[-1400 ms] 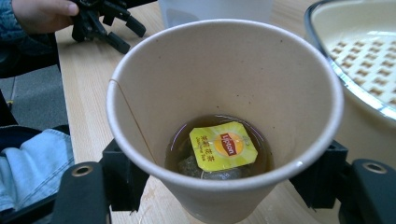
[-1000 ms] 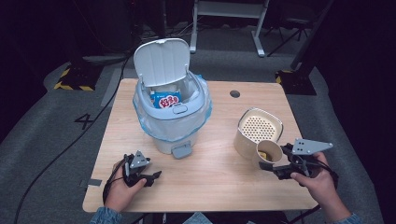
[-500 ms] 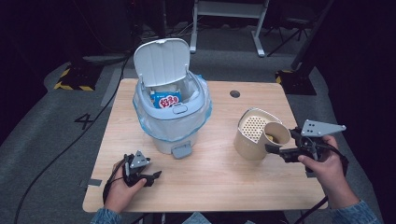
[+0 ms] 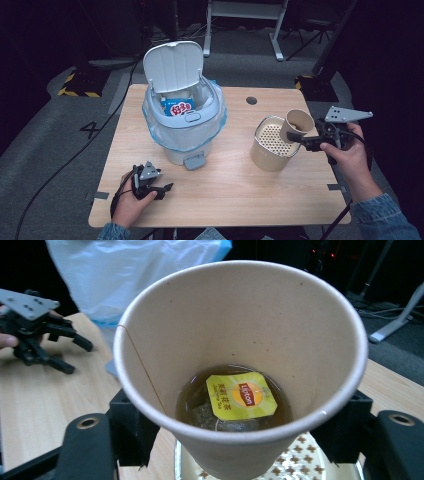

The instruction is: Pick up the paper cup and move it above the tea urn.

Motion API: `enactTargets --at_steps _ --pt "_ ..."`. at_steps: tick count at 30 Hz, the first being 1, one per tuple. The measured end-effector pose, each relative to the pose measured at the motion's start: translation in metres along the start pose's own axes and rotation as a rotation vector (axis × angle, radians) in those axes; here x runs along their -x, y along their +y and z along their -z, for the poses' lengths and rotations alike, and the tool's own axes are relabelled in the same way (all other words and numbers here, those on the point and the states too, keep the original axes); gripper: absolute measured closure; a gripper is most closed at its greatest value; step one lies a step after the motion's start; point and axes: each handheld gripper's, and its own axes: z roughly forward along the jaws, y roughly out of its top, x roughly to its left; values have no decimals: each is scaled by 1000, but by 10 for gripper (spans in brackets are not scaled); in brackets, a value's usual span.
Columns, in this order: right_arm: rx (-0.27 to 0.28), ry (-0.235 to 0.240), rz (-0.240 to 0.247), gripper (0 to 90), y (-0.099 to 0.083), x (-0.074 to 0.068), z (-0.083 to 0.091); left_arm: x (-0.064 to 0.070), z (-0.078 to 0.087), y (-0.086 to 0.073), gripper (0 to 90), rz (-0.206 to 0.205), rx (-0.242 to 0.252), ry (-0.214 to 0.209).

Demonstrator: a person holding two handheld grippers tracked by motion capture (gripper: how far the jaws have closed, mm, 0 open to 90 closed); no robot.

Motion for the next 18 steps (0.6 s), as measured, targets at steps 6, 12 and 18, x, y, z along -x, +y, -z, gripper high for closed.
enactTargets --at_steps 6,12,18 --pt "-26 -33 -10 312 4 18 -12 0 0 0 291 -2 0 0" --pt "-37 -64 -5 312 2 32 -24 0 0 0 291 0 0 0" --pt "-56 -111 59 311 0 36 -30 0 0 0 291 0 0 0"
